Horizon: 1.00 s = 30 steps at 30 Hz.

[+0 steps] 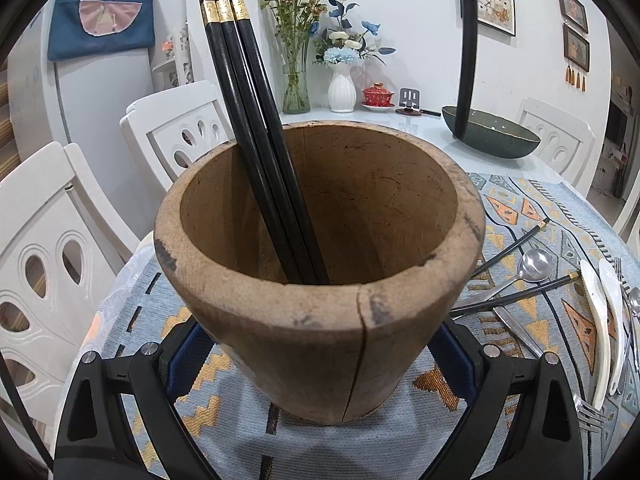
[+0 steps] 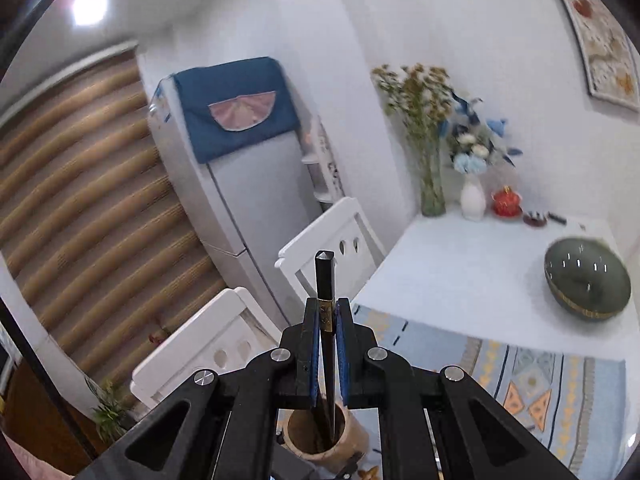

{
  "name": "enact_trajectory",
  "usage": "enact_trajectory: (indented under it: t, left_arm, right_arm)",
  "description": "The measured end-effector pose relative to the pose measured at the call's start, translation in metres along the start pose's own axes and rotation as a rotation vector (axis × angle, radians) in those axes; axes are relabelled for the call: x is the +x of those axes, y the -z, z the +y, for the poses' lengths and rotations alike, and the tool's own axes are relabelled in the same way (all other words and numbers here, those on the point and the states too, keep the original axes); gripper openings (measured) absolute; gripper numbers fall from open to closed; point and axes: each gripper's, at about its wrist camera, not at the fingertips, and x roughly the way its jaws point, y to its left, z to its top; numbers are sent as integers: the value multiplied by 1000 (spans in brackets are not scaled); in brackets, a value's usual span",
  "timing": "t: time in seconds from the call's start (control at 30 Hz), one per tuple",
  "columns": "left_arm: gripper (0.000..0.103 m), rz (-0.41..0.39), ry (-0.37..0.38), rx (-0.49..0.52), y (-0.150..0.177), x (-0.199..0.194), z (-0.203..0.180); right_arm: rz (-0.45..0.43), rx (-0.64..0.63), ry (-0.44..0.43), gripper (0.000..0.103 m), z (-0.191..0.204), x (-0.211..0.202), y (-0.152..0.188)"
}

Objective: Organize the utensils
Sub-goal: 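Raise the chopstick with the right gripper and drop it into the holder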

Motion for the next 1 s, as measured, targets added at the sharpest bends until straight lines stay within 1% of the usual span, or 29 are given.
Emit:
enact_trajectory:
  t: [0.13,0.43,0.53,0.67,0.77,1.0]
  left_arm:
    - [98,1,2,0,0,0,1]
    - [98,3,4,-2,0,1,2]
    - [98,3,4,-3,0,1,1]
    - [98,4,5,-3,1,2,1]
    - [98,4,4,-3,1,2,1]
    - [98,4,6,-3,1,2,0]
  right_arm:
    - [30,-67,3,7,14,13,1]
    - [56,-74,-28,7,17,25,5]
    - [82,-72,-54,7,18,28,6]
    - [44,-72,-82,7,22,21,4]
    - [42,-82,-58,8,22,20,4]
    - [52,22,-45,8,-1,18,7]
